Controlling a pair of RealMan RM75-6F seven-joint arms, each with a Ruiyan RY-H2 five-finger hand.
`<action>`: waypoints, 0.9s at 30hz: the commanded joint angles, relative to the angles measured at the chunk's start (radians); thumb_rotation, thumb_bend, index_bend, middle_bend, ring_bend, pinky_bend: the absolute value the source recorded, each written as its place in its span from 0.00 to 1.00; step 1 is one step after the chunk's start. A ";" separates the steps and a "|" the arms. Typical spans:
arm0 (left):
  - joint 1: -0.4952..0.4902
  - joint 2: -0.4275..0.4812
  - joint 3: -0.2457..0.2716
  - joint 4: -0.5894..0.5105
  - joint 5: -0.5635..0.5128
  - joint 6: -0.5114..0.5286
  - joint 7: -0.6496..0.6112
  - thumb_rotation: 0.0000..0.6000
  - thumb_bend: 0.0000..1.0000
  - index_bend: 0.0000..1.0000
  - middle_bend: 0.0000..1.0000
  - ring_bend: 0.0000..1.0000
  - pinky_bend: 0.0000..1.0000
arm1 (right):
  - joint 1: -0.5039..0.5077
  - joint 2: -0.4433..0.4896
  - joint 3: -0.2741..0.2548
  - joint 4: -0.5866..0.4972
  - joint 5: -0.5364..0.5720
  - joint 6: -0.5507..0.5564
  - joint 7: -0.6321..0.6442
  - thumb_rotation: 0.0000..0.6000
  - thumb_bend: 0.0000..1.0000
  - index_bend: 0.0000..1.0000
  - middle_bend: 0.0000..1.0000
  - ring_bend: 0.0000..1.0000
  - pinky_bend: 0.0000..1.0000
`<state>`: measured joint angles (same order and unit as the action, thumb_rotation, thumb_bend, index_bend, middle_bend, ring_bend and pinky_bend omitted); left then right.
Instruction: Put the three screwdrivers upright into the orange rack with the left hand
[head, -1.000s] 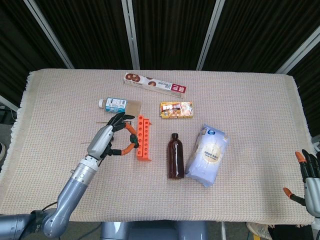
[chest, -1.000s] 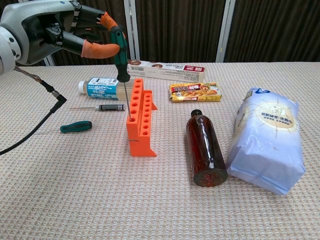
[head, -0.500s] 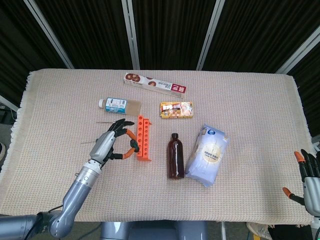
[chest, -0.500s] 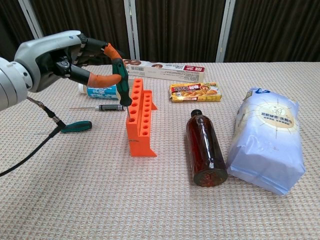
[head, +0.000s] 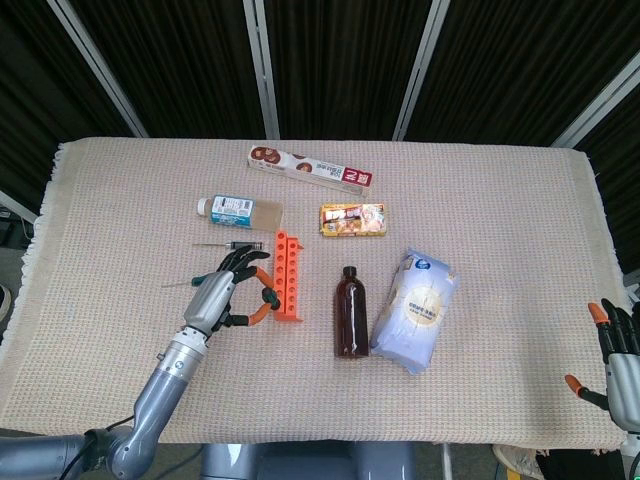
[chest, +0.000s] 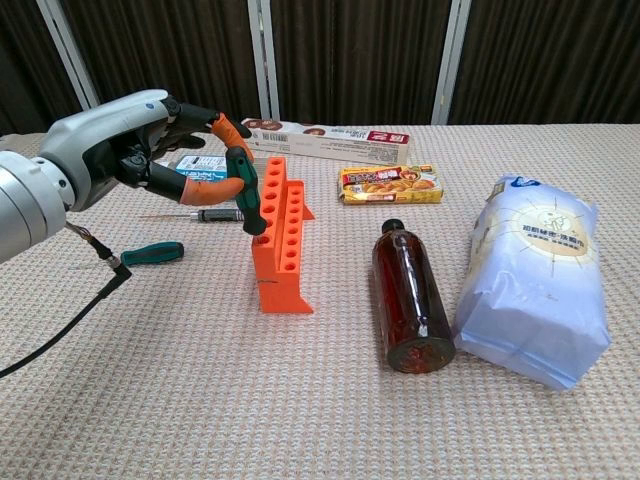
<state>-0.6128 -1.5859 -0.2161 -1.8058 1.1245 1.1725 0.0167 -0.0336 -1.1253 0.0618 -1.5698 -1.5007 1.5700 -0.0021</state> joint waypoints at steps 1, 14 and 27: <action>0.003 -0.006 0.004 0.009 0.003 0.001 0.005 1.00 0.41 0.63 0.13 0.00 0.00 | 0.001 0.000 -0.001 -0.002 0.003 -0.005 -0.001 1.00 0.00 0.00 0.00 0.00 0.00; 0.009 -0.008 0.009 0.016 0.018 -0.012 0.023 1.00 0.35 0.29 0.00 0.00 0.00 | 0.000 0.002 -0.001 -0.004 0.005 -0.004 -0.003 1.00 0.00 0.00 0.00 0.00 0.00; 0.035 0.069 0.011 -0.051 0.087 0.044 0.093 1.00 0.34 0.12 0.00 0.00 0.00 | 0.003 0.001 0.001 -0.004 0.005 -0.006 -0.002 1.00 0.00 0.00 0.00 0.00 0.00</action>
<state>-0.5861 -1.5344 -0.2025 -1.8438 1.2029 1.2034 0.1033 -0.0304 -1.1237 0.0626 -1.5736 -1.4954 1.5638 -0.0042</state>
